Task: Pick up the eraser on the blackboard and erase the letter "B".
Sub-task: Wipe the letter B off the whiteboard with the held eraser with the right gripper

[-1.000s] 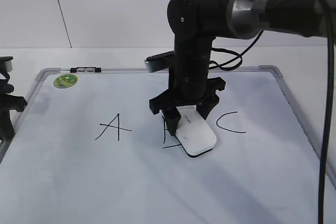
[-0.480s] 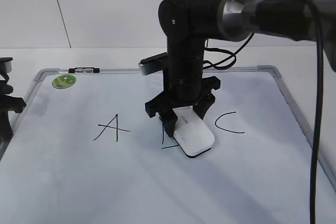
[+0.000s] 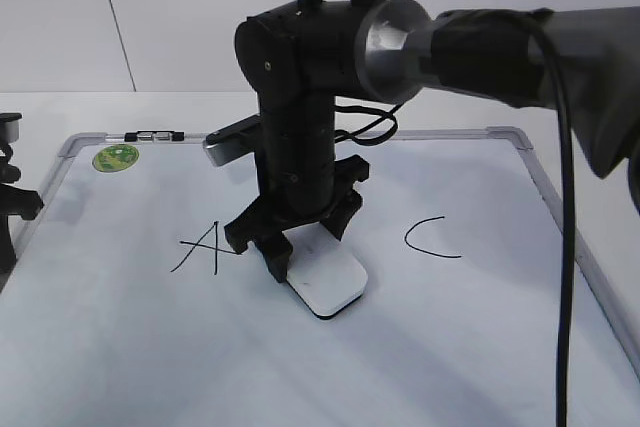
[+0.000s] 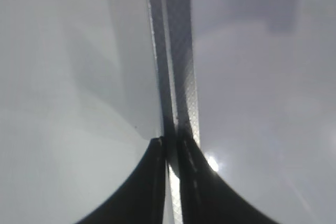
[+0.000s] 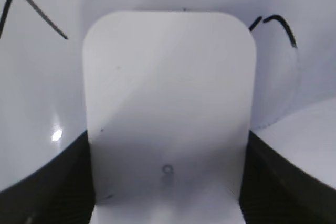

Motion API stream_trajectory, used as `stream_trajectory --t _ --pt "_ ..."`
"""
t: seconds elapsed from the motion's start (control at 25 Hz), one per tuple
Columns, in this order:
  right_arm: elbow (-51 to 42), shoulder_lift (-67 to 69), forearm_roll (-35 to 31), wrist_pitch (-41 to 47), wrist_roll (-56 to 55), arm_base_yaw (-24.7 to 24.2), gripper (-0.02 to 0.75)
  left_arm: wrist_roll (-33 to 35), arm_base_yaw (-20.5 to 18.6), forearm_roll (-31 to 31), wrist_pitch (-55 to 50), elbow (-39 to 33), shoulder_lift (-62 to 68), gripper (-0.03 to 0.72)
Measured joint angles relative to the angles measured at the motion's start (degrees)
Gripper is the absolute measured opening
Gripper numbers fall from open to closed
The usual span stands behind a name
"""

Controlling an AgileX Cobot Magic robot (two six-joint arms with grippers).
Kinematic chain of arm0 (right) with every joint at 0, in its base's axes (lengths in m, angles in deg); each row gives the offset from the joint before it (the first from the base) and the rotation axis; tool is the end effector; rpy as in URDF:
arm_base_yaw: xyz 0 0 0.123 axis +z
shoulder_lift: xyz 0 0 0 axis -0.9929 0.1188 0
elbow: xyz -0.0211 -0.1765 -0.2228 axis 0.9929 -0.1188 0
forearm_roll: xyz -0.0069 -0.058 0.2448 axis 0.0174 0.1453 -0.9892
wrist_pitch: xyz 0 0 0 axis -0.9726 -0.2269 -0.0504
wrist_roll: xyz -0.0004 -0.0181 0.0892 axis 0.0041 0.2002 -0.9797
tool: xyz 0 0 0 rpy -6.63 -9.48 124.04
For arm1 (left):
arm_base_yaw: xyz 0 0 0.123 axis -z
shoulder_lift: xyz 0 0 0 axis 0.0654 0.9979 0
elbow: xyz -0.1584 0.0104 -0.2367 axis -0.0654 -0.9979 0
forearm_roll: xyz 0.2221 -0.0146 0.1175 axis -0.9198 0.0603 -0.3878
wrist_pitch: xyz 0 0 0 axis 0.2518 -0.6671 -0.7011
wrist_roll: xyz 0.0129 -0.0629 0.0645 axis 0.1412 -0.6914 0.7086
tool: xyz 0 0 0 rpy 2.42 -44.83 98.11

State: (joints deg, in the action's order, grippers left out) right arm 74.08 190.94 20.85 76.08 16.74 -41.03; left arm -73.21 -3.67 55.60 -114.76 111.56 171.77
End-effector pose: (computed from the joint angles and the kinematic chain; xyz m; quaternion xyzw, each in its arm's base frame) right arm 0.3414 0.3075 0.1585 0.3340 -0.9425 0.0095 0.0078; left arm 0.3381 -0.0080 0.1545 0.0365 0.9984 -0.0409 0.0145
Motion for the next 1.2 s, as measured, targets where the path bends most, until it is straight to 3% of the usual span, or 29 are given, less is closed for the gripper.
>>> stream_trajectory --t 0.52,1.2 --pt "0.2 0.1 -0.7 0.0 0.2 -0.6 0.524 0.0 0.0 -0.1 -0.1 0.0 0.0 0.029" --pt "0.4 0.1 -10.3 -0.4 -2.9 -9.1 0.523 0.0 0.0 0.0 -0.1 0.0 0.0 0.028"
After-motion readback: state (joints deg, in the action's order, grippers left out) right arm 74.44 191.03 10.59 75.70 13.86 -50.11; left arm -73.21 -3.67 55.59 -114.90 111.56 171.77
